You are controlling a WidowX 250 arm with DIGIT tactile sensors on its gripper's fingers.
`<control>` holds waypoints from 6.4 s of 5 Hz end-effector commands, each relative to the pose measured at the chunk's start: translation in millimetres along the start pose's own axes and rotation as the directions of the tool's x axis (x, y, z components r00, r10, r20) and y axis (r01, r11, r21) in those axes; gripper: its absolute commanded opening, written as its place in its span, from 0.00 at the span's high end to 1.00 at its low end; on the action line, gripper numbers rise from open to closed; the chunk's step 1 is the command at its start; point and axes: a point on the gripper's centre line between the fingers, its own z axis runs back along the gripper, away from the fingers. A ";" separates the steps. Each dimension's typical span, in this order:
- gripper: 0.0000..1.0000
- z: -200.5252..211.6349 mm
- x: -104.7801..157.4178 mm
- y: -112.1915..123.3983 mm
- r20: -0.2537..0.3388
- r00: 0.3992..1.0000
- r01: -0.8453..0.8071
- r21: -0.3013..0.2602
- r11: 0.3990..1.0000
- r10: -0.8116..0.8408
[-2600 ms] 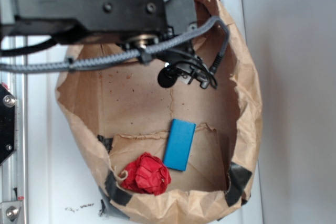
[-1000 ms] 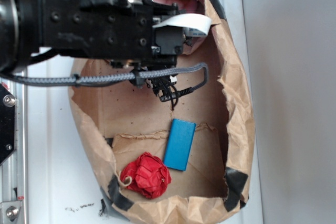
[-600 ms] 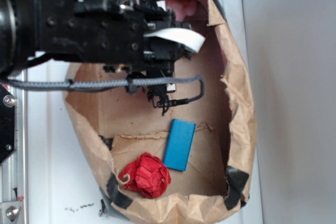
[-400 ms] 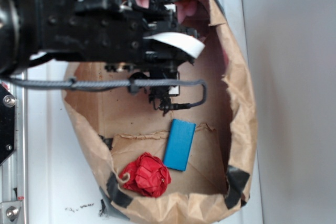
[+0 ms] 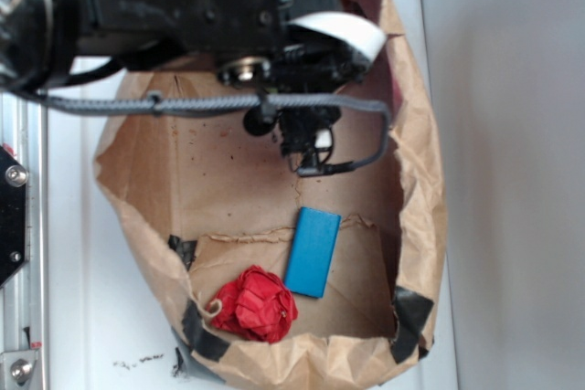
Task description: Grab the pink bunny.
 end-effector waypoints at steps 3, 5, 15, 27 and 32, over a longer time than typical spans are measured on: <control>0.00 -14.1 9.2 41.1 -0.096 0.995 0.001 0.109 0.994 0.010; 0.00 -42.7 -2.1 49.2 -0.106 0.994 0.020 0.267 0.963 0.008; 1.00 -51.3 -3.6 43.2 -0.045 0.999 0.005 0.323 0.946 0.010; 0.00 -47.6 -17.2 33.1 -0.074 0.994 0.094 0.233 0.968 -0.079; 1.00 -59.7 -20.4 38.2 -0.051 0.997 0.078 0.319 0.944 -0.065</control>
